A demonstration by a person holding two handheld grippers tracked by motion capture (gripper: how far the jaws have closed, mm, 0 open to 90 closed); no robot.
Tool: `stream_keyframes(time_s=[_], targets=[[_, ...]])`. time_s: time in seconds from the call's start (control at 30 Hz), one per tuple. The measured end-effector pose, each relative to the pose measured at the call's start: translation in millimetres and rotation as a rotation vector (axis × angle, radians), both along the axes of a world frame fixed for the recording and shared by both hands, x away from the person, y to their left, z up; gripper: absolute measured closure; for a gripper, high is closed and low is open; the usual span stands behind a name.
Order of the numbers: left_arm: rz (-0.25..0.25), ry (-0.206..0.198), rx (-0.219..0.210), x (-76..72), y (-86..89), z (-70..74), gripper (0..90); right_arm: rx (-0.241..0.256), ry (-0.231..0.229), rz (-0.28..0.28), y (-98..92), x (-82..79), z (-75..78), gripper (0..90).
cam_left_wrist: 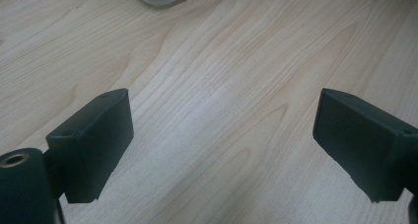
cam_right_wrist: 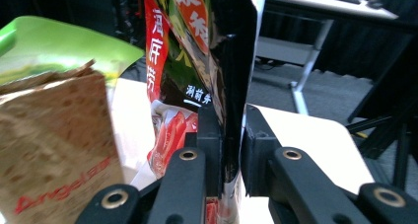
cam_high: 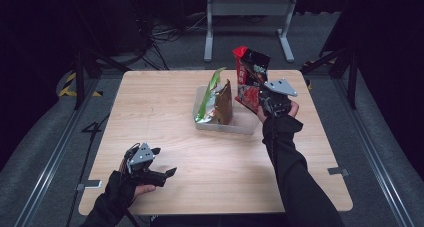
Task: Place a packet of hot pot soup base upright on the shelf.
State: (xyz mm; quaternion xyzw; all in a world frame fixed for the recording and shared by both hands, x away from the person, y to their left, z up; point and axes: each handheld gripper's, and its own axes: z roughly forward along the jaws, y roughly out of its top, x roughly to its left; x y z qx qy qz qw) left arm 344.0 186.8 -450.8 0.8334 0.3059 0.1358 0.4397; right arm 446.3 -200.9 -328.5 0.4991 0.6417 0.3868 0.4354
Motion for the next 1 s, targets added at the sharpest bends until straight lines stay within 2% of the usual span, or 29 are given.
stream_keyframes(time_s=[0.1, 0.3, 0.33, 0.43, 0.67, 0.73, 0.83, 0.9, 1.0], targets=[[-0.002, -0.005, -0.01, -0.8, 0.5, 0.9, 9.2, -0.004, 0.0, -0.026, 1.6, 3.5, 0.7, 81.0], [-0.016, -0.012, -0.012, -1.7, -1.8, 1.5, 9.0, -0.005, 0.007, -0.041, 10.4, 13.1, -1.3, 81.0], [-0.022, -0.013, -0.007, -1.7, -2.0, 1.6, 9.0, 0.0, 0.014, -0.038, 11.9, 15.0, -1.5, 81.0], [-0.024, -0.01, -0.011, -2.1, -2.4, 1.5, 8.9, -0.026, 0.021, -0.039, 19.2, 20.0, -3.1, 80.9], [-0.036, -0.008, -0.022, -1.5, -1.9, 1.7, 8.9, -0.018, 0.022, -0.034, 26.0, 23.9, -6.5, 80.8], [-0.039, 0.003, -0.027, -1.5, -2.8, 1.2, 8.9, -0.02, 0.045, -0.022, 28.4, 25.0, -10.4, 80.1], [-0.041, -0.001, -0.022, -1.8, -3.2, 1.5, 8.9, -0.014, 0.092, 0.004, 30.2, 25.7, -25.0, 78.7], [-0.041, -0.001, -0.019, -1.5, -3.3, 1.1, 8.9, 0.014, 0.114, 0.013, 24.9, 26.8, -34.8, 78.5], [-0.041, 0.003, -0.019, -1.3, -3.8, 0.5, 8.9, 0.041, 0.098, 0.047, 14.4, 24.9, -42.9, 77.6]])
